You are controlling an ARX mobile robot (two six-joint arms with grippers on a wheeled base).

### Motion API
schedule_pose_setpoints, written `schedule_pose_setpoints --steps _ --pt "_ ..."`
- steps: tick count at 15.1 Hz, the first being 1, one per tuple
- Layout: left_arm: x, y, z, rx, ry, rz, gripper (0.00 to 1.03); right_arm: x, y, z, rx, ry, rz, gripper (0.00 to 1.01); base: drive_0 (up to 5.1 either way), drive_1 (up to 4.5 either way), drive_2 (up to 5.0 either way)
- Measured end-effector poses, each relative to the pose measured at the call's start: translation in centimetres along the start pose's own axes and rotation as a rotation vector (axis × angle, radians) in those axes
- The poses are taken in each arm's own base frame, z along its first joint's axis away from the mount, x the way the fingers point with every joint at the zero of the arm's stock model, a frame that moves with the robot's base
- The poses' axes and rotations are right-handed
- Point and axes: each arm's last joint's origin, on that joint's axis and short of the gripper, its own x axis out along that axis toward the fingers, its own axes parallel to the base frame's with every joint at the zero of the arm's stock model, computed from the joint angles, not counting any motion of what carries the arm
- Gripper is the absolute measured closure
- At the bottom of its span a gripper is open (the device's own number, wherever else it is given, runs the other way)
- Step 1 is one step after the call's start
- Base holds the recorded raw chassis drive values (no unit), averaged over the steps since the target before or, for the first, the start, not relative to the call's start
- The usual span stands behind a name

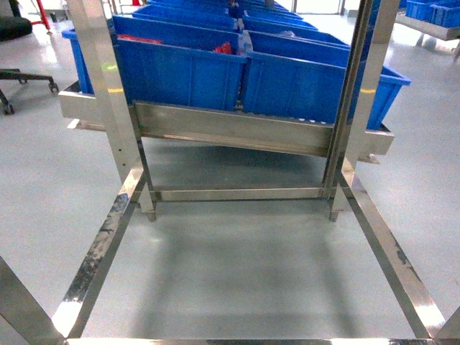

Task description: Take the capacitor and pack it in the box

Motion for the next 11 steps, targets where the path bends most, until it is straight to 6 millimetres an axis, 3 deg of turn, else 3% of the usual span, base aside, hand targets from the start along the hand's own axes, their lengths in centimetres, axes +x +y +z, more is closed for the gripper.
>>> schedule_pose_setpoints --steps 11 --pt "0.0 0.0 0.0 0.0 0.0 0.0 0.05 0.0 0.0 0.01 0.0 0.0 0.0 0.03 0.0 0.0 0.0"
